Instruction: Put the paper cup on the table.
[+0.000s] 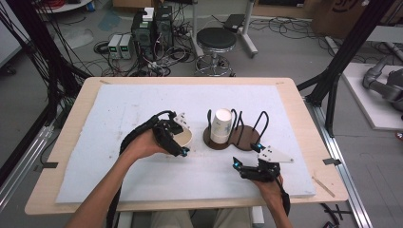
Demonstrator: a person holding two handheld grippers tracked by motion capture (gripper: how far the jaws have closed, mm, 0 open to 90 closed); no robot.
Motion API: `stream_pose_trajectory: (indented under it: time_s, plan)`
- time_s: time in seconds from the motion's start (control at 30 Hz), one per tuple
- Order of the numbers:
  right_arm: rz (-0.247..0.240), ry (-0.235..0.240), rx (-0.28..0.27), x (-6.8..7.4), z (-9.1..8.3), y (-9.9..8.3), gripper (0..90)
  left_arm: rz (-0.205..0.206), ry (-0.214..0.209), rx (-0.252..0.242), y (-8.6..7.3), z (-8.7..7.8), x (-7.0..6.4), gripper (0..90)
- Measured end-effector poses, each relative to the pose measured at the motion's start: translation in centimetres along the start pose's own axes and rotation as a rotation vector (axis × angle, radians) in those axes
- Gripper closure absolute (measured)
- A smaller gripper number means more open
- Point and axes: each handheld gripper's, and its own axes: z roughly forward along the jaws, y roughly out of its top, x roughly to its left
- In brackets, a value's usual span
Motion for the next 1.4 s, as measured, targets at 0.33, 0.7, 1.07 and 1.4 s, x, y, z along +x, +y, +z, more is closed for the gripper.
stream_pose_trajectory:
  time_s: [0.33, 0.7, 1.07, 1.4]
  plan:
    - [-0.005, -0.001, -0.004, 0.0, 0.0, 0.0, 15.0, 0.009, 0.003, 0.077, 0.9, 1.8, -0.3, 32.1]
    - [-0.001, -0.003, -0.004, 0.0, 0.0, 0.0, 15.0, 0.013, 0.008, 0.124, 1.1, 3.3, -0.3, 32.1]
    - [-0.001, -0.002, -0.006, 0.0, 0.0, 0.0, 15.0, 0.0, -0.004, 0.12, 0.9, 4.1, -0.1, 27.0]
    - [0.0, -0.001, -0.008, 0.0, -0.1, 0.0, 15.0, 0.011, -0.019, 0.082, 0.3, 4.8, 0.0, 16.2]
